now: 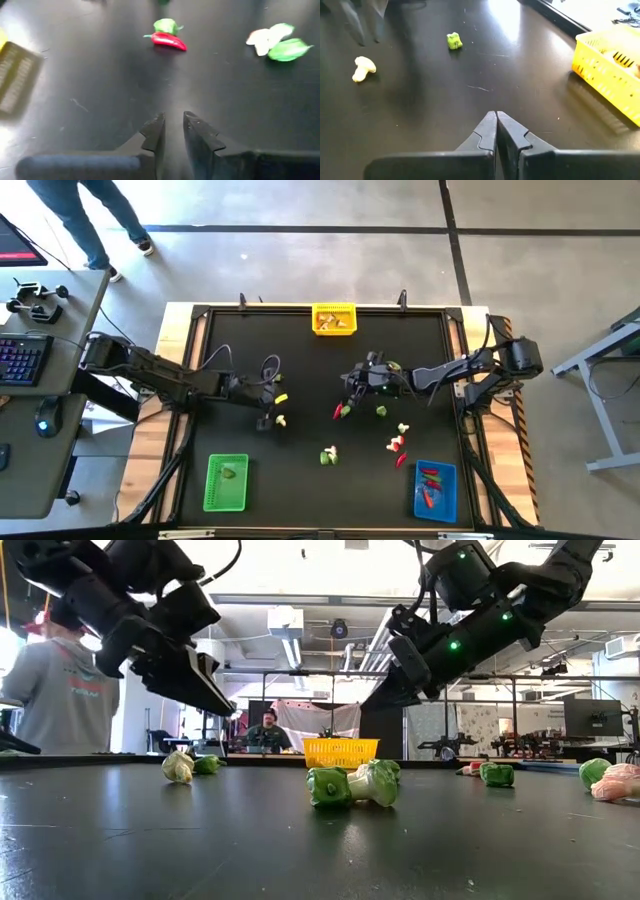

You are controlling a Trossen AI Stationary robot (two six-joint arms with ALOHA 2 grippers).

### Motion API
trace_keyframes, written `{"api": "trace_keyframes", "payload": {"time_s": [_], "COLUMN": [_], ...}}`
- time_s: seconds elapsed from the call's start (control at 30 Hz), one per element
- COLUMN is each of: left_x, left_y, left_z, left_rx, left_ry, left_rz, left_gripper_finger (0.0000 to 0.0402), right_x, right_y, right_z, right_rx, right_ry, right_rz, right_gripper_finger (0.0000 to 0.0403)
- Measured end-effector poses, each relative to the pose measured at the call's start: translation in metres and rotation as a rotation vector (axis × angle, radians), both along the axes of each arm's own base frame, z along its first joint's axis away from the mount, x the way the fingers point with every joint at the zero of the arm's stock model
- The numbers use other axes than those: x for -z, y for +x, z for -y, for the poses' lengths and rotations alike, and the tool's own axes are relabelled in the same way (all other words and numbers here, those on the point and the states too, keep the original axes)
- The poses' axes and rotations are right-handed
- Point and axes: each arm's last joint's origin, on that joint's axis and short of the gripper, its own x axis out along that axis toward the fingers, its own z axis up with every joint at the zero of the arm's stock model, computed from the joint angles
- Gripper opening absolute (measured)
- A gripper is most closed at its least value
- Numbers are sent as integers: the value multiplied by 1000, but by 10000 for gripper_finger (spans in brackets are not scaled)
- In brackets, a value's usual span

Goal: Sort produce into baskets
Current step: Put the top right green pepper into the green bin

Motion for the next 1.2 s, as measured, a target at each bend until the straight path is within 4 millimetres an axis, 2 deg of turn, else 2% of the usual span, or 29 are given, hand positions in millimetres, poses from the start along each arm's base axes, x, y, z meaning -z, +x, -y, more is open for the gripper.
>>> {"api": "trace_keyframes", "payload": {"time_s": [0.1,0.3,0.53,0.8,1.2], "left_x": [-4,-24,-41,-43,-43], "left_y": [2,11,16,14,14], "left_z": [4,13,26,39,39], "left_rx": [9,14,60,87,46], "left_ry": [-21,-48,-61,-85,-131], "left_rz": [-24,-93,-111,-121,-122], "left_gripper_finger": [74,100,109,106,92], "right_x": [0,0,0,1,1], "right_y": [0,0,0,0,0], "right_z": [0,0,0,0,0], "right_rx": [-2,-8,-7,-7,-10], "right_ry": [-3,11,12,12,6], "right_rz": [0,1,-1,-8,-10], "right_gripper_finger": [0,0,0,0,0]}}
